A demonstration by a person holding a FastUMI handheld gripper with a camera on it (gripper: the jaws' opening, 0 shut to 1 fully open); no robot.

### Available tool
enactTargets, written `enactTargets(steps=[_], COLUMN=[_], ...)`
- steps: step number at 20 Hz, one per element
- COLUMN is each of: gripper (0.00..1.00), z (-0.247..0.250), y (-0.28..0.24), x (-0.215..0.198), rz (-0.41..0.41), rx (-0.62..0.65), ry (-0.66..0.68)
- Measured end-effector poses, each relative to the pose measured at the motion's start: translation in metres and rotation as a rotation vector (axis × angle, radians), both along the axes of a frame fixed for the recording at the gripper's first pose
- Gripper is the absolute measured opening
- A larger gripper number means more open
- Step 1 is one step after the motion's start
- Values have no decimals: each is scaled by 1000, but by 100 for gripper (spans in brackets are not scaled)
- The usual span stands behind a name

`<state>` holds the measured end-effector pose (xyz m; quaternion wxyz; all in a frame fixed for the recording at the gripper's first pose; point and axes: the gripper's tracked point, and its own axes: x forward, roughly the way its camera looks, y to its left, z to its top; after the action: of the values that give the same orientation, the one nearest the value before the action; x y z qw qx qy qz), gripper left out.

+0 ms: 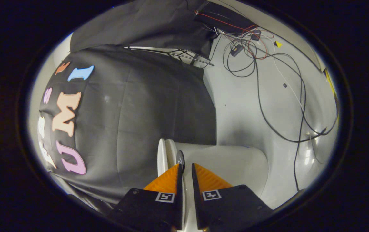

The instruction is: Open the toilet lid.

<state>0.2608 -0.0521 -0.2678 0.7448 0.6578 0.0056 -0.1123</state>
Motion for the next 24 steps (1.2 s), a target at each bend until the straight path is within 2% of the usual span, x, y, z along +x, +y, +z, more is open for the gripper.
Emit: enactTargets(steps=[4, 6, 8, 12, 19, 24], gripper=[17, 11, 2, 1, 3, 3], z=[11, 11, 8, 33, 109, 183], y=[-2, -1, -3, 2, 28, 75], x=[19, 24, 22, 22, 16, 11], rz=[40, 68, 62, 50, 38, 69], rx=[9, 7, 16, 14, -162, -337], ry=[-28, -20, -13, -76, -157, -239])
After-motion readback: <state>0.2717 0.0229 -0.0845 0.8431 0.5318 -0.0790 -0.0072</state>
